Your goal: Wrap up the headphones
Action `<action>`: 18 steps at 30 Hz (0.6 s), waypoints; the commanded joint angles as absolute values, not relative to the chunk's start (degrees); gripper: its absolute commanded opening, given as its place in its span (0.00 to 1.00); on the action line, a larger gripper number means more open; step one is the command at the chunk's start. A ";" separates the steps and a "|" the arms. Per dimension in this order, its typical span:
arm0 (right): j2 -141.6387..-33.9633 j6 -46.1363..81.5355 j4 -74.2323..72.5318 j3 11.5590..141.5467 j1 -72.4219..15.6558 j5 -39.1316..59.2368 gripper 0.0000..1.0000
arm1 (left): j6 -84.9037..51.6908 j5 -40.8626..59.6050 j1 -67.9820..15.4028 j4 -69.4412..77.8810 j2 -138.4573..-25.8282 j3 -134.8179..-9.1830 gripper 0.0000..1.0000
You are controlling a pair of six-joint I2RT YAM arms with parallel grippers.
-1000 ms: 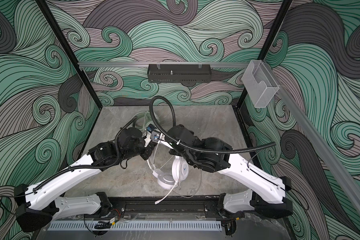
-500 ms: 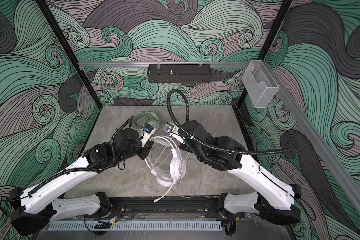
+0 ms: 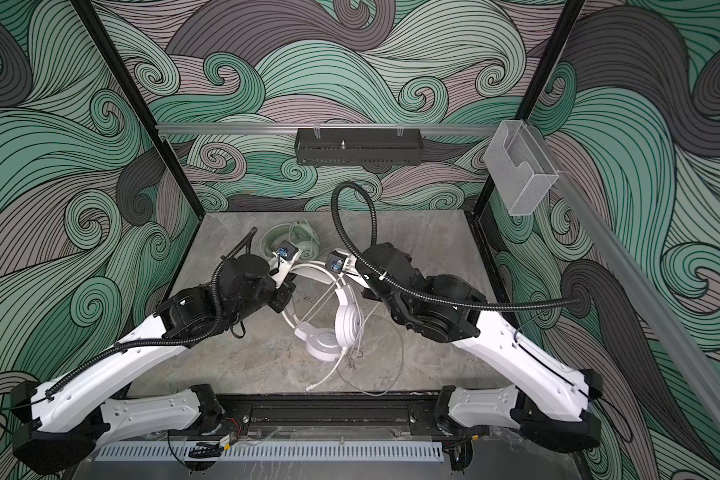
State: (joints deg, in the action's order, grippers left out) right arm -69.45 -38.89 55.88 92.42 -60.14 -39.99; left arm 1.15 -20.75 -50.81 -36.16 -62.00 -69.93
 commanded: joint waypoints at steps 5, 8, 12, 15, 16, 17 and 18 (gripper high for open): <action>-67.27 -40.87 53.81 92.68 -59.85 -42.79 0.00 | 2.81 -21.10 -51.15 -35.49 -61.36 -74.38 0.00; -67.42 -41.62 52.77 93.54 -59.76 -42.54 0.00 | 3.01 -23.69 -51.08 -36.40 -60.94 -75.04 0.00; -68.02 -44.39 52.10 95.61 -59.80 -42.97 0.00 | 5.15 -29.09 -51.45 -36.71 -59.42 -75.11 0.00; -68.71 -46.00 52.49 97.14 -60.31 -42.39 0.00 | 7.98 -33.57 -52.48 -35.83 -59.22 -75.01 0.00; -68.77 -46.36 52.52 97.41 -60.52 -42.28 0.00 | 8.60 -34.18 -52.48 -35.08 -59.02 -74.72 0.00; -69.03 -47.02 52.56 97.71 -61.01 -42.49 0.00 | 9.23 -35.55 -52.70 -34.43 -59.00 -74.66 0.00; -69.24 -47.71 52.65 97.98 -61.61 -42.61 0.00 | 9.84 -36.74 -52.80 -34.08 -59.06 -74.66 0.00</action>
State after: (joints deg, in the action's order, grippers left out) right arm -68.71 -45.34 53.71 96.03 -60.58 -41.08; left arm 7.60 -31.07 -52.21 -36.80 -60.60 -72.03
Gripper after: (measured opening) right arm 0.058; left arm 0.071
